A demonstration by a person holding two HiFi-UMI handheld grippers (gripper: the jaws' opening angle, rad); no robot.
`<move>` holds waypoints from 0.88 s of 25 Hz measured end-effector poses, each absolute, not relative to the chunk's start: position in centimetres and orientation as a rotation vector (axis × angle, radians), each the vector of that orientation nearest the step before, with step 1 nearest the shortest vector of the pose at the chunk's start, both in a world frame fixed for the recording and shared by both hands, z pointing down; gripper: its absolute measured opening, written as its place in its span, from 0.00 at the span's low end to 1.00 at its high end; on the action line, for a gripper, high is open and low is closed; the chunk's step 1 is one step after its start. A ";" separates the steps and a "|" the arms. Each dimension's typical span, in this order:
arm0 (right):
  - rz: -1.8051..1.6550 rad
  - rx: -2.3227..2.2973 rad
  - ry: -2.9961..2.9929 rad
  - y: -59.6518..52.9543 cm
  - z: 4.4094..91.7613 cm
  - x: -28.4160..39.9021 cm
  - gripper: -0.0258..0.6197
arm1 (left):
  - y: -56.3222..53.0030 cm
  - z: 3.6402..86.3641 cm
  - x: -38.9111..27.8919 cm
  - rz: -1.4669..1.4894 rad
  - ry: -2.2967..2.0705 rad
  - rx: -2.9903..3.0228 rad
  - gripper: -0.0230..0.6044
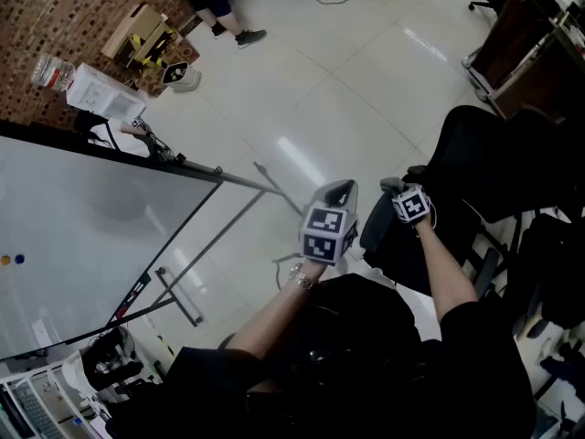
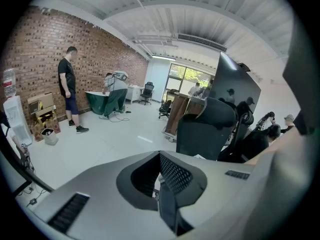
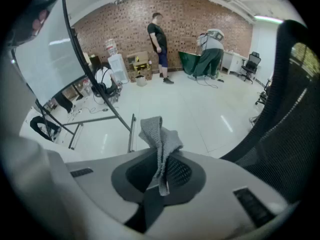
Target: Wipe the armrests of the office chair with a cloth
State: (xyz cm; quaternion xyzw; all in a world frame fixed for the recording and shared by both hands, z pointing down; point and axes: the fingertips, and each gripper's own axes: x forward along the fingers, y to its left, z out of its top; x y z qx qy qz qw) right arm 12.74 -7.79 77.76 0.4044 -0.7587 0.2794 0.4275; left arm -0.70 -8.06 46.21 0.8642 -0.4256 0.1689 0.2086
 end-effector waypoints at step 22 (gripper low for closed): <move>0.823 0.757 -1.719 6.2 89.2 9.3 0.09 | -7.2 48.8 -6.5 0.453 -1.291 2.258 0.04</move>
